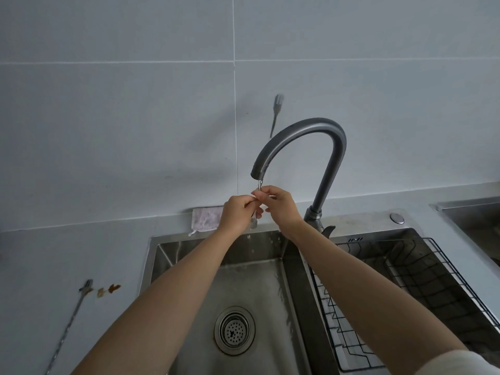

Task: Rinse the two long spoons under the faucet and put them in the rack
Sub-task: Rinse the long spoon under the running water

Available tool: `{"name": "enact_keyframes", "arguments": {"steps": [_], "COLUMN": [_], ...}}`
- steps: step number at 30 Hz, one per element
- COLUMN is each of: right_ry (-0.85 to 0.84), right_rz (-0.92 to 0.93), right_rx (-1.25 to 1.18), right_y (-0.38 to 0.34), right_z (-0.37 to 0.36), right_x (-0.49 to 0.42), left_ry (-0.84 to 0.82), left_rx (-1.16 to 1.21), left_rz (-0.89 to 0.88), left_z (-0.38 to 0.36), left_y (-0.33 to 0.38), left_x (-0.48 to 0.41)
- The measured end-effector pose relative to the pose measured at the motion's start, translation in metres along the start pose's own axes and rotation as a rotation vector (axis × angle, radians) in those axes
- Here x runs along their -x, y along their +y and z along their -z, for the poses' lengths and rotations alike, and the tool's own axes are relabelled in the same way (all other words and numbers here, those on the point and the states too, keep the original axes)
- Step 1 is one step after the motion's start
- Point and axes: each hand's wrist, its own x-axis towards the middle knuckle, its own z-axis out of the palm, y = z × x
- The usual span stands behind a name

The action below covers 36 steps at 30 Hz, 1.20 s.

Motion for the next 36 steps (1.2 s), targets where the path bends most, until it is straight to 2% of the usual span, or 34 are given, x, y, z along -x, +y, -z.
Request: {"name": "enact_keyframes", "arguments": {"steps": [7,15,19,26,36], "right_ry": [0.032,0.027,0.026,0.057,0.029], "right_rz": [-0.001,0.016,0.004,-0.048,-0.086], "right_rx": [-0.033,-0.197,-0.133,-0.069,-0.021], "right_y": [-0.002,-0.005,-0.006,-0.002,-0.012], "right_z": [0.0,0.006,0.004,-0.003,-0.006], "right_x": [-0.01,-0.012,-0.011,-0.006,-0.001], "left_ry": [0.024,0.026,0.012,-0.053,-0.034], "left_rx": [-0.022,-0.019,0.015,-0.121,-0.118], "left_rz": [-0.05,-0.053,-0.049,-0.041,-0.044], "left_z": [-0.004,-0.002,-0.004,-0.001,0.004], "left_y": [0.007,0.0,-0.009,-0.02,-0.03], "left_x": [-0.004,-0.005,0.002,0.01,0.02]}}
